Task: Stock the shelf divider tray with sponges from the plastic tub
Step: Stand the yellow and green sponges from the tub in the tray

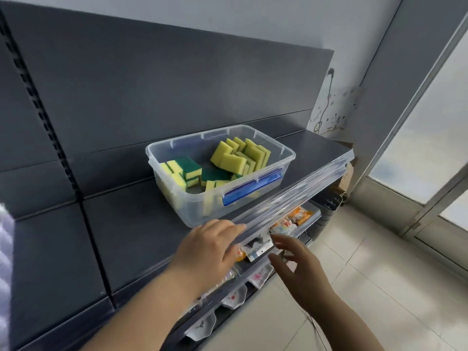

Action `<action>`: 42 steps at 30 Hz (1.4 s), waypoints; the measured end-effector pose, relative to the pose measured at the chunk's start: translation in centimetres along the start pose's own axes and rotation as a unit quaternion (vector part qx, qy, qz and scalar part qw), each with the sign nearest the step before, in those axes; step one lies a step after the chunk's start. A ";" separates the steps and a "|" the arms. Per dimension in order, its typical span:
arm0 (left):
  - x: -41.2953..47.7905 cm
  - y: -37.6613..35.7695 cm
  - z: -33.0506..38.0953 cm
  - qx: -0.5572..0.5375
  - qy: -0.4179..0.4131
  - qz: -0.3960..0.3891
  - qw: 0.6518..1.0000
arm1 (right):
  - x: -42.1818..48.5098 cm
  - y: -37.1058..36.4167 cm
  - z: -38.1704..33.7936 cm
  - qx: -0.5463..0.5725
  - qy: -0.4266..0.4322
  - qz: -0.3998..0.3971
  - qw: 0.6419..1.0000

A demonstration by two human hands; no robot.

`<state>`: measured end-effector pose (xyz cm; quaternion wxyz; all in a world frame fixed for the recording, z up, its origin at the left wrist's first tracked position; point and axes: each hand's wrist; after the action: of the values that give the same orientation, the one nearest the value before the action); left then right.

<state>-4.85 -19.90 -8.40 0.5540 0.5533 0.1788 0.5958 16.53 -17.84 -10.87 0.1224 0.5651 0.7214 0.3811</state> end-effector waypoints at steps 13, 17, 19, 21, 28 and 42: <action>15.2 -2.6 -7.3 0.045 0.044 0.091 0.994 | 16.1 9.1 6.5 -0.015 0.033 0.073 0.997; 18.3 -3.5 -8.1 0.066 0.081 0.096 0.990 | 20.2 9.6 9.3 0.040 0.026 0.070 0.996; 18.9 -3.8 -8.4 0.069 0.117 0.093 0.986 | 22.9 9.5 10.0 0.041 0.047 0.044 0.997; 19.4 -3.9 -8.7 0.083 0.154 0.099 0.980 | 26.4 9.2 10.4 0.045 0.076 0.017 0.996; 18.5 -3.3 -7.7 0.138 0.287 0.162 0.934 | 39.0 5.0 9.3 -0.009 0.151 -0.179 0.972; 14.8 -5.6 0.9 0.192 0.471 0.210 0.835 | 44.1 -2.4 5.4 -0.290 0.253 -0.434 0.815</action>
<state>1.90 -5.78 -5.93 0.1478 0.3256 0.4083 0.8399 3.49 24.25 -4.94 0.2468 0.0154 0.7530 0.6098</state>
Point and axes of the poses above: each hand's wrist, its own x-axis towards the middle knuckle, its own y-axis out of the back of the hand, z = x × y, and after that the axes turned 4 degrees about y, right-handed
